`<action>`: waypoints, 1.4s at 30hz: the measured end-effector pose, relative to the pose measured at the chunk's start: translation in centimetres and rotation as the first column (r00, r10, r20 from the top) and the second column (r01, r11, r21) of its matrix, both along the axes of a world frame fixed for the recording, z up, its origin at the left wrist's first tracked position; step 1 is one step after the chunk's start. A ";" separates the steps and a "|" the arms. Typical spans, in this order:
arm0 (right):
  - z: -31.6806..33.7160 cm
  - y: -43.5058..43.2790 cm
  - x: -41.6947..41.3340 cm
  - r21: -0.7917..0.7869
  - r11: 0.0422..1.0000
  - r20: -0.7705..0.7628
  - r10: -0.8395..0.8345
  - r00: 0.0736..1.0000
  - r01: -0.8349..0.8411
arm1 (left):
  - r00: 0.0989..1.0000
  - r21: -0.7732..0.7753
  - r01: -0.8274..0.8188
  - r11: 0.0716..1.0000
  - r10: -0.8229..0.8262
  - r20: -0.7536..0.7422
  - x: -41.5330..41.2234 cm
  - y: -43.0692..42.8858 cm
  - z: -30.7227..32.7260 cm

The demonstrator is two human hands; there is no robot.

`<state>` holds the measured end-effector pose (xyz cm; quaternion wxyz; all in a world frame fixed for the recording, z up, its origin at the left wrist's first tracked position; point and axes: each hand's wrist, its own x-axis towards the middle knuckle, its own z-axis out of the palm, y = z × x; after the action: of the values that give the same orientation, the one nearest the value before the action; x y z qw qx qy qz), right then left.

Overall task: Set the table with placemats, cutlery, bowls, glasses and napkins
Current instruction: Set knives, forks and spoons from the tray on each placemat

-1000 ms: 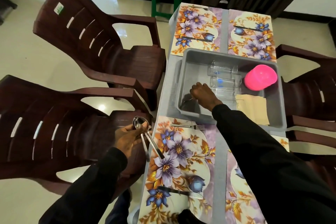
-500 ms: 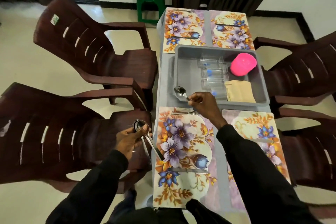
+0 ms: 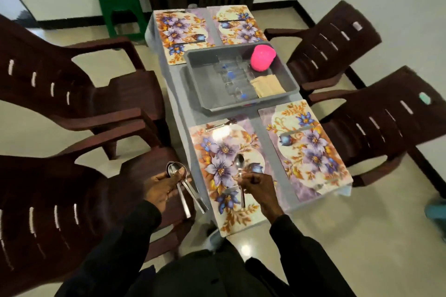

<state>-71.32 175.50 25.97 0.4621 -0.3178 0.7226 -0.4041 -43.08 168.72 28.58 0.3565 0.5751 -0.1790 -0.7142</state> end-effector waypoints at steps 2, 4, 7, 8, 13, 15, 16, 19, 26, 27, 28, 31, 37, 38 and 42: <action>-1.1 2.9 0.8 0.052 0.996 0.022 -0.073 0.997 0.072 | 0.999 0.011 0.048 0.999 -0.048 0.000 1.0 0.7 -0.6; -1.9 5.3 1.9 0.106 0.975 0.055 -0.203 0.978 0.196 | 0.994 0.024 0.105 0.994 -0.105 0.006 1.9 1.1 -0.9; -2.8 7.3 3.3 0.170 0.909 0.118 -0.403 0.908 0.381 | 0.985 -0.001 0.173 0.985 -0.173 -0.023 2.8 1.6 -0.9; -3.3 7.8 3.7 0.187 0.891 0.132 -0.441 0.888 0.414 | 0.981 -0.008 0.192 0.981 -0.193 -0.026 2.9 1.8 -0.9; -4.7 8.3 4.8 0.267 0.814 0.187 -0.568 0.801 0.515 | 0.969 -0.001 0.243 0.970 -0.243 -0.036 3.7 2.6 -0.9; -5.6 7.8 4.7 0.290 0.787 0.201 -0.606 0.770 0.544 | 0.965 0.001 0.260 0.966 -0.260 -0.031 4.1 2.7 -0.9; -6.0 7.5 4.6 0.303 0.774 0.206 -0.623 0.755 0.556 | 0.965 0.001 0.261 0.965 -0.260 -0.028 4.3 2.7 -0.9; -7.7 7.0 4.2 0.325 0.740 0.158 -0.657 0.737 0.589 | 0.967 0.003 0.254 0.967 -0.254 -0.022 4.7 2.5 -1.0; -8.6 5.4 3.4 0.300 0.729 0.068 -0.660 0.749 0.615 | 0.967 -0.003 0.253 0.967 -0.253 -0.023 4.8 1.5 -0.9; -8.6 5.1 3.1 0.297 0.733 0.041 -0.650 0.759 0.612 | 0.968 0.000 0.251 0.968 -0.251 -0.020 4.7 1.4 -0.9; -8.5 4.8 2.8 0.304 0.748 0.034 -0.627 0.778 0.590 | 0.969 0.002 0.247 0.969 -0.247 -0.017 4.7 1.3 -0.9; -9.5 4.0 1.8 0.359 0.783 0.078 -0.568 0.819 0.508 | 0.971 0.007 0.238 0.971 -0.237 -0.022 4.5 1.1 -0.8; -11.5 2.8 1.6 0.385 0.732 -0.019 -0.602 0.798 0.562 | 0.972 0.027 0.235 0.972 -0.235 -0.025 4.2 1.0 -0.8; -11.7 2.7 1.7 0.381 0.719 -0.051 -0.611 0.790 0.581 | 0.972 0.027 0.233 0.972 -0.233 -0.025 4.1 1.0 -0.8; -13.2 2.6 1.5 0.383 0.703 -0.042 -0.634 0.772 0.599 | 0.976 0.027 0.215 0.976 -0.214 -0.035 4.0 1.0 -0.5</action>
<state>-69.83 178.11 12.76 0.3850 0.0557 0.8281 -0.4036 -39.09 169.71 28.04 0.2713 0.5465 -0.2233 -0.7602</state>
